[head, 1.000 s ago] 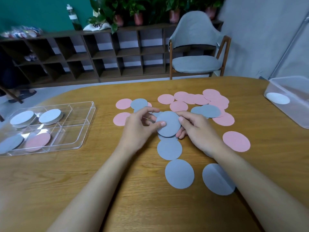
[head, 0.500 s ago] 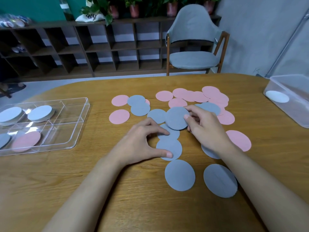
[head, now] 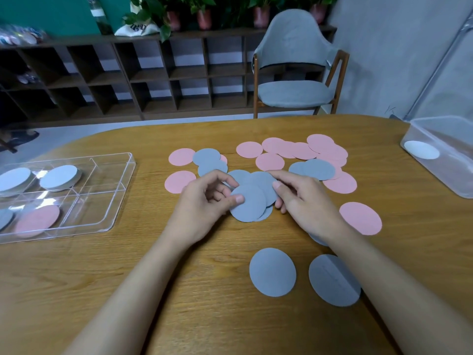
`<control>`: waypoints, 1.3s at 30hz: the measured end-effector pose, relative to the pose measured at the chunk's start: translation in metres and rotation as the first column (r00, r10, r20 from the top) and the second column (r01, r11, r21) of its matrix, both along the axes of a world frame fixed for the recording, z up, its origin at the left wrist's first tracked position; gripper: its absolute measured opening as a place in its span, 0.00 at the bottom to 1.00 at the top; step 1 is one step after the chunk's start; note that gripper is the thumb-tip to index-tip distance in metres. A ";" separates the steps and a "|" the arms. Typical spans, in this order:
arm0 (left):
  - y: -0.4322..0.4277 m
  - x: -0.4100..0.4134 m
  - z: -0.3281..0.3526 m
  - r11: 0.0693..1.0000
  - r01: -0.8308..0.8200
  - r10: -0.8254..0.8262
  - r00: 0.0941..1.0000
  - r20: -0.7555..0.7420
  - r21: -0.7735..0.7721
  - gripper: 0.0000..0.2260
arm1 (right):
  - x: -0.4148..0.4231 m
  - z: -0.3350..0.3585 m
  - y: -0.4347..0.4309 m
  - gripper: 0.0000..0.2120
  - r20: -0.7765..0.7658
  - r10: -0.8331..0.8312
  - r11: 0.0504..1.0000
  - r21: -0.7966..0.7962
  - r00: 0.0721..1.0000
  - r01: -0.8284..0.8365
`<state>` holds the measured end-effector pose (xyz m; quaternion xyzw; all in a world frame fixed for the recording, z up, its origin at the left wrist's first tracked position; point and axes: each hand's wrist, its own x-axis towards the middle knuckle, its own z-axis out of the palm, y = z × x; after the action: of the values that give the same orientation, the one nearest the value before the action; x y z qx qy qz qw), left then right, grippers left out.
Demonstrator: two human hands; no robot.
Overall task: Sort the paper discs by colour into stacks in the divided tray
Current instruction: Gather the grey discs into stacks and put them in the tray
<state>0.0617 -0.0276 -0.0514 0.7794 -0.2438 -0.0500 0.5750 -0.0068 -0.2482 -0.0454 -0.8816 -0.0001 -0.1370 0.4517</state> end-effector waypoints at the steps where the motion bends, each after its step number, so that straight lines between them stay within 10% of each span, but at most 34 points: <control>1: -0.002 -0.001 -0.001 0.999 -0.037 0.038 0.999 0.010 -0.017 0.09 | 0.001 0.000 0.001 0.16 -0.006 0.006 1.000 -0.005 1.000 -0.006; 10: -0.018 -0.011 -0.004 0.970 -0.234 0.218 0.958 0.184 0.066 0.09 | -0.001 0.002 0.002 0.11 0.035 0.056 0.991 -0.126 0.998 -0.051; 17: -0.011 -0.012 -0.011 0.920 -0.062 -0.095 0.923 0.374 0.387 0.27 | 0.005 0.000 -0.015 0.11 0.077 -0.065 0.996 -0.059 0.995 0.070; 25: -0.010 -0.016 -0.006 0.863 -0.084 -0.209 0.838 0.505 0.497 0.20 | 0.007 -0.002 -0.019 0.12 0.075 -0.125 0.991 -0.037 0.989 0.128; 32: -0.006 -0.017 0.002 0.924 -0.164 -0.117 0.737 0.666 0.344 0.11 | 0.005 -0.001 -0.014 0.14 0.050 -0.099 0.994 0.058 0.994 0.096; 39: -0.010 -0.017 0.001 0.962 -0.221 0.101 0.838 0.537 0.164 0.03 | 0.002 0.002 -0.007 0.16 0.014 -0.014 0.999 0.052 1.000 0.013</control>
<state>0.0443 -0.0381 -0.0505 0.8396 -0.3174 0.1862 0.3995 -0.0052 -0.2553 -0.0434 -0.8686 0.0061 -0.1464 0.4733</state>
